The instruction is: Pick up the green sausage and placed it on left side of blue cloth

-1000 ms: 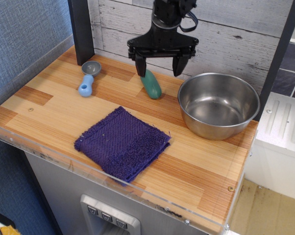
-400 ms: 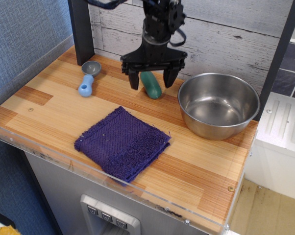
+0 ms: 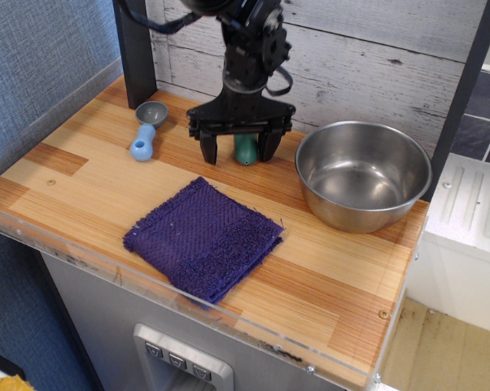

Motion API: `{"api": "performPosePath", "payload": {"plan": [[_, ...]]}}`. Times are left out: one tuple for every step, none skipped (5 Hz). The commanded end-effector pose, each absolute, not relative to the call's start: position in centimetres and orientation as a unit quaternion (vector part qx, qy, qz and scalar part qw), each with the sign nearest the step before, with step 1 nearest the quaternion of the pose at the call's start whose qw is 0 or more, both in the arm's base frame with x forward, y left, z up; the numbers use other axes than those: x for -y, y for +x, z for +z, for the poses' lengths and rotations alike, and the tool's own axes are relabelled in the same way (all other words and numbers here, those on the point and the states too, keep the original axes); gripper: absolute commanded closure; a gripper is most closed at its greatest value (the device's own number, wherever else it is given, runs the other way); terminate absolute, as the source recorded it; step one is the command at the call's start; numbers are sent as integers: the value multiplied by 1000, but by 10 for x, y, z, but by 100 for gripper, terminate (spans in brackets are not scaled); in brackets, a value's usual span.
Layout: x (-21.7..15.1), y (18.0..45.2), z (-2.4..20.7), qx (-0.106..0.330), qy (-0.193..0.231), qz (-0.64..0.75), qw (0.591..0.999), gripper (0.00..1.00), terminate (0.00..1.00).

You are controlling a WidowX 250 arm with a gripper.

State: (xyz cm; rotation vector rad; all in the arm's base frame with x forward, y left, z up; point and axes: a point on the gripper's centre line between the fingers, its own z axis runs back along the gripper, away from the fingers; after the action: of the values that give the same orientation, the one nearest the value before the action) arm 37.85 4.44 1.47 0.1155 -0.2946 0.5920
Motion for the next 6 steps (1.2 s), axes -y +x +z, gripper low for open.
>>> {"api": "performPosePath", "payload": {"plan": [[-53, 378, 26, 164, 65, 278, 944, 100, 0], [-49, 377, 27, 166, 58, 271, 946, 100, 0], [-49, 379, 33, 174, 48, 263, 948, 100, 0], [-49, 381, 58, 207, 43, 274, 938, 100, 0], [-50, 372, 86, 231, 47, 278, 931, 100, 0], [-54, 352, 109, 247, 43, 292, 923, 100, 0]]}}
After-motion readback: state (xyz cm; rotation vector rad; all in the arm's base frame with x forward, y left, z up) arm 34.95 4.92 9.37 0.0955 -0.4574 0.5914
